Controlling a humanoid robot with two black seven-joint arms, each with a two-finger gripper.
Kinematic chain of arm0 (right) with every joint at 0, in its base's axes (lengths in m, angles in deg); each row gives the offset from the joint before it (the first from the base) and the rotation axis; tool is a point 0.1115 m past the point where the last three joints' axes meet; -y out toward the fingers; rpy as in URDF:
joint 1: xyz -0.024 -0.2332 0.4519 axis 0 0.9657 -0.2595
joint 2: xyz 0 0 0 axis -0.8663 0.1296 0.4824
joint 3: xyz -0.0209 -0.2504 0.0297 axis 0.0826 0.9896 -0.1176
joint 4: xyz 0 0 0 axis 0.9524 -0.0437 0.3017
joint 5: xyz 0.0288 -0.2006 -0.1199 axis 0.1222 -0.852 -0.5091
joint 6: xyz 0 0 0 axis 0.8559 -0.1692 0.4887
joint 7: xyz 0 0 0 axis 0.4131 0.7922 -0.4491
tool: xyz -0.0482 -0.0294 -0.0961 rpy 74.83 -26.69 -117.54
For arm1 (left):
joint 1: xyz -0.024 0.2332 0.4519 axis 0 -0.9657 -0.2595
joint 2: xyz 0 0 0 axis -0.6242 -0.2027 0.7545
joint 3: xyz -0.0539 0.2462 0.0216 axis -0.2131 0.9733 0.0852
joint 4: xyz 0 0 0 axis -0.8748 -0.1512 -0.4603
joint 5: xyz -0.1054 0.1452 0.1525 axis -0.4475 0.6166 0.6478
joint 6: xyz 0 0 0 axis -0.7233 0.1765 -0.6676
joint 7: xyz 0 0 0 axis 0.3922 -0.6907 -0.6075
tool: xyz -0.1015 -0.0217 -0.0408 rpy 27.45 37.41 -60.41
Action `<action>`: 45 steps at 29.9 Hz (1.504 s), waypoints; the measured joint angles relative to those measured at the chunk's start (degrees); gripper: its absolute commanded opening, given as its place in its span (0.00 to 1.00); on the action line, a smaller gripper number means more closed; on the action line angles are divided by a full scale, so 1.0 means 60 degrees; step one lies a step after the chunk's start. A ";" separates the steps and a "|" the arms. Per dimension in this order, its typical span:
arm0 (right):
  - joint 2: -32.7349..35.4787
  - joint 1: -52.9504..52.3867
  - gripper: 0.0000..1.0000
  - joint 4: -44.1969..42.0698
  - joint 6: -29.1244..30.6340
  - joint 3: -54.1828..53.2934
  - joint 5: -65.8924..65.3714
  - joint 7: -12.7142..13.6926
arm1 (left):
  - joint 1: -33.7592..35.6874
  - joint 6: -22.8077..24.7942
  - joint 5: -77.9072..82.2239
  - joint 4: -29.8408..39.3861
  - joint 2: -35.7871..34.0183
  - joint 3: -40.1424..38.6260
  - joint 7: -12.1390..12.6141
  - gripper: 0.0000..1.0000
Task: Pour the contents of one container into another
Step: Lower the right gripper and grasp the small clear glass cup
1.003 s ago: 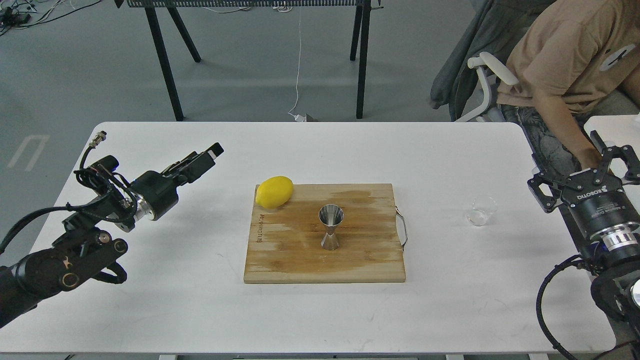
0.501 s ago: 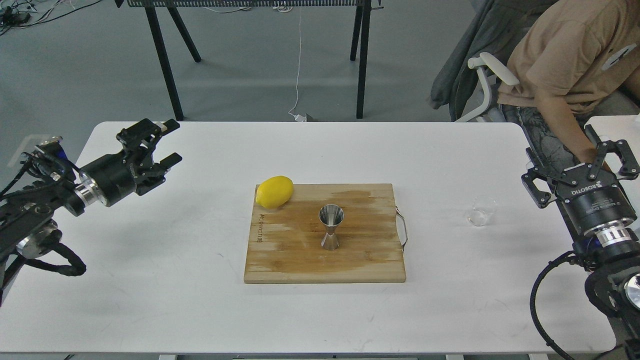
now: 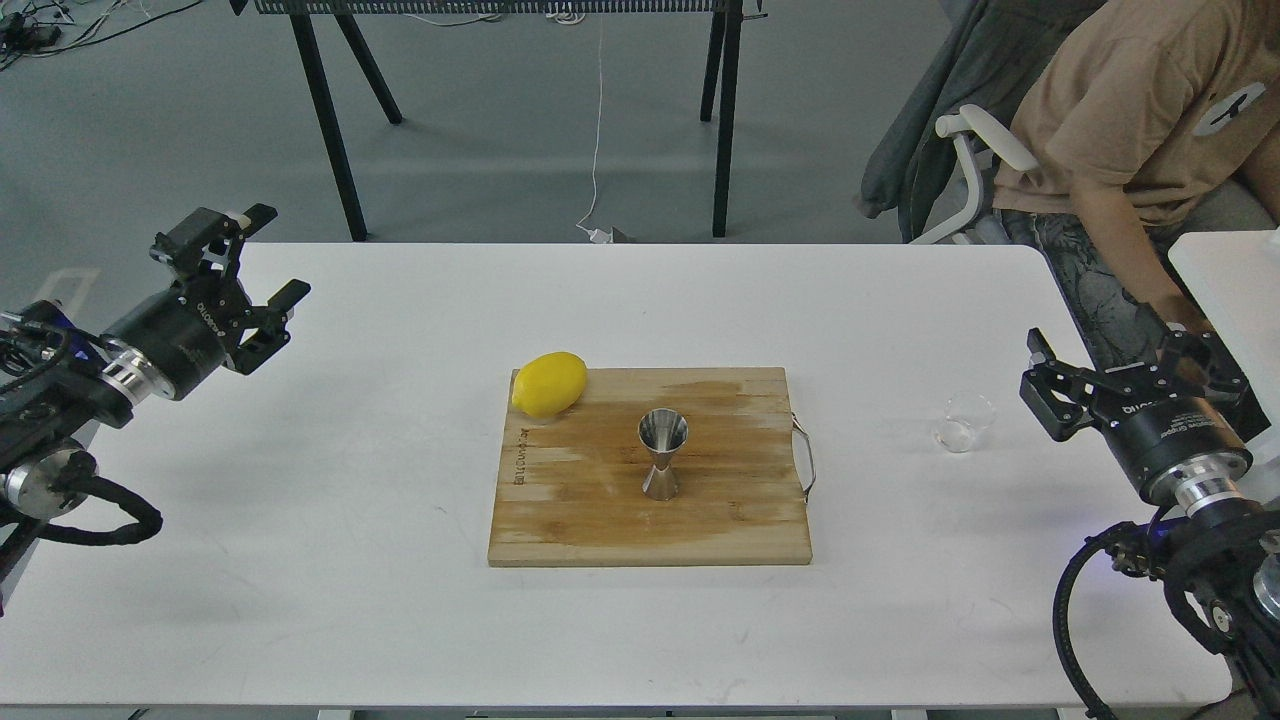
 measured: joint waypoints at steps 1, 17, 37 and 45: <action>0.0000 0.0004 0.99 0.0129 -0.0606 -0.0058 0.0000 0.0000 | -0.0001 0.0000 0.0000 0.0000 0.0016 0.0000 0.0000 0.94; 0.0063 -0.0661 0.99 -0.0277 -0.2533 0.1226 -0.0121 0.0213 | -0.0047 0.0000 0.0007 -0.0043 0.0126 0.0028 0.0000 0.95; -0.0210 -0.1976 0.99 -0.2591 -0.2533 0.2024 -0.0149 0.0469 | -0.0063 -0.0003 0.0008 -0.0306 0.0199 0.0057 0.0000 0.95; -0.0341 -0.2312 0.99 -0.3021 -0.2533 0.2044 -0.0151 0.0469 | -0.0063 -0.0001 0.0008 -0.0346 0.0329 0.0086 0.0000 0.95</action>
